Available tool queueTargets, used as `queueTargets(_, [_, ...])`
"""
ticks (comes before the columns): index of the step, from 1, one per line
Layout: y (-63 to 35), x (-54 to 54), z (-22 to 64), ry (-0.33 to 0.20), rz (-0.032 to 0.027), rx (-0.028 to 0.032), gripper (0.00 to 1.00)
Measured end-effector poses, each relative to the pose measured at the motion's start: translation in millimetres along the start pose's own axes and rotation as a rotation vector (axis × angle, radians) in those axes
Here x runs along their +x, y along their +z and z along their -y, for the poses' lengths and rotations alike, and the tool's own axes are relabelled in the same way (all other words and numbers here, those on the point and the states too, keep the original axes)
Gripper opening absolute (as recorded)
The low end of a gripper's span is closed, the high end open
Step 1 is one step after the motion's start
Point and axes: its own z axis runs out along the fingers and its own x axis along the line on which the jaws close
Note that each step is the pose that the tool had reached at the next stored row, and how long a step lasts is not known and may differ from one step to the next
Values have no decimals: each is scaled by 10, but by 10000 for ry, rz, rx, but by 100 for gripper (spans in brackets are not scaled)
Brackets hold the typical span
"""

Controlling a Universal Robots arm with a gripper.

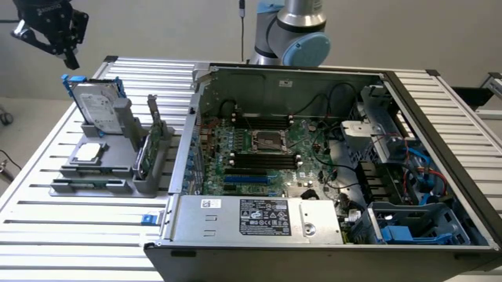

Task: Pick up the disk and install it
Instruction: 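Pick up the disk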

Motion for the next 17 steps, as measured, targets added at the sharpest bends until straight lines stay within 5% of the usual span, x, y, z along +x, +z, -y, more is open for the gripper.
queueTargets(17, [17,0,0,-2964,104,-9,11])
